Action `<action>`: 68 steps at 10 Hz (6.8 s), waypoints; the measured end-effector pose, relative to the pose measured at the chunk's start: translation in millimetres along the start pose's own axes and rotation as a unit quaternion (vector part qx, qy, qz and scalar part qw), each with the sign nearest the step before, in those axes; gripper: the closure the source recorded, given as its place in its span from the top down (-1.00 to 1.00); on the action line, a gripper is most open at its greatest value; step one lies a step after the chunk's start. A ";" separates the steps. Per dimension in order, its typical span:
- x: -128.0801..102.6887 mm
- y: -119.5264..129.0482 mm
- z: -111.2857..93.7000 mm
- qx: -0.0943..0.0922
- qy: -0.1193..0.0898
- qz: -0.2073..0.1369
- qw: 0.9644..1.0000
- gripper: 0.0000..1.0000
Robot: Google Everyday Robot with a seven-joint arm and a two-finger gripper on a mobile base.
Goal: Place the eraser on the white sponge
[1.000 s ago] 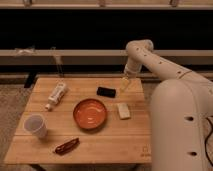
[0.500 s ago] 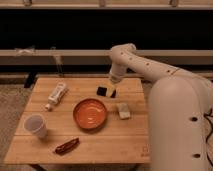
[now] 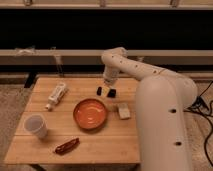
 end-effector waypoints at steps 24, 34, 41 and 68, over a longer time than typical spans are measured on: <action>-19.0 8.7 -9.0 -0.075 -0.049 -0.022 0.996 0.28; -26.6 -25.3 26.0 -0.065 -0.028 0.013 0.997 -0.23; -24.8 -20.5 39.8 -0.059 -0.013 0.007 0.998 -0.23; -24.8 -27.9 74.5 -0.011 0.023 -0.009 1.000 -0.64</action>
